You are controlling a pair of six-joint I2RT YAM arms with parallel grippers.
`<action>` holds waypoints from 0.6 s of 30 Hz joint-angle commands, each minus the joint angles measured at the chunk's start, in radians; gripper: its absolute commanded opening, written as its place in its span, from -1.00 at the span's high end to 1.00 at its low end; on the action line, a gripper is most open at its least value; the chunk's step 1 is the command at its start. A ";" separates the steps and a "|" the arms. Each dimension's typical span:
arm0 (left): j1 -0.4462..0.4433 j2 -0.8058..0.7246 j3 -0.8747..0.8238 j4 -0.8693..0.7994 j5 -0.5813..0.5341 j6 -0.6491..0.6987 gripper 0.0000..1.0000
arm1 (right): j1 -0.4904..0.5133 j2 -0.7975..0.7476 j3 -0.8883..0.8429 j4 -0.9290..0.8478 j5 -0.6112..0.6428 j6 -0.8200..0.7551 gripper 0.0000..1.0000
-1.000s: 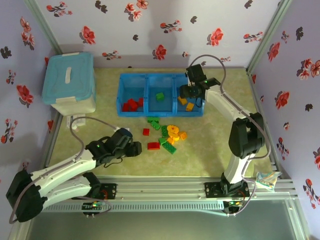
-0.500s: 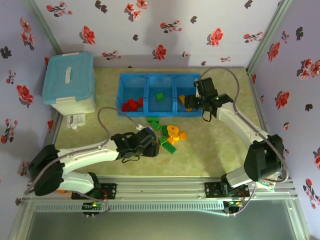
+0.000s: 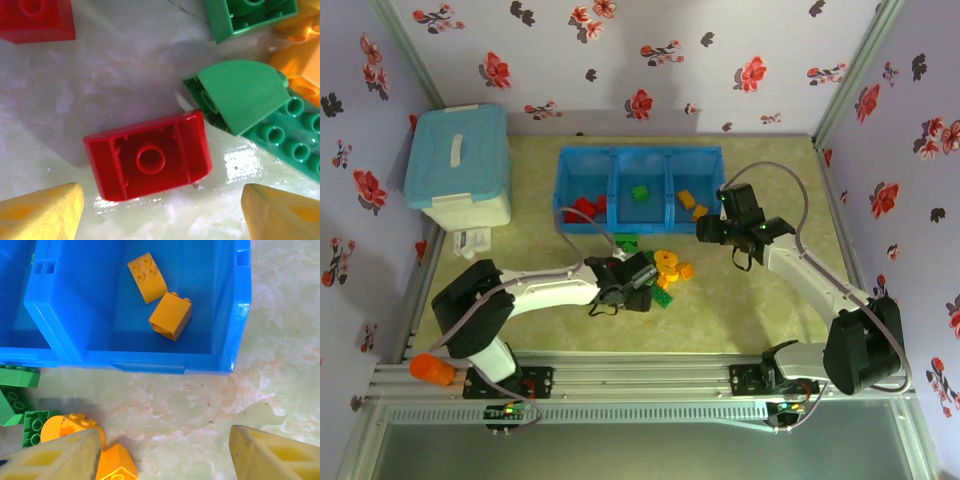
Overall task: Sort the legos into containers by color
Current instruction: Pick up the lego from the middle-left of the table.
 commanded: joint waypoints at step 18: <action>0.052 0.136 0.075 -0.038 -0.025 -0.009 -0.38 | 0.002 -0.065 -0.105 0.087 0.032 0.045 -0.36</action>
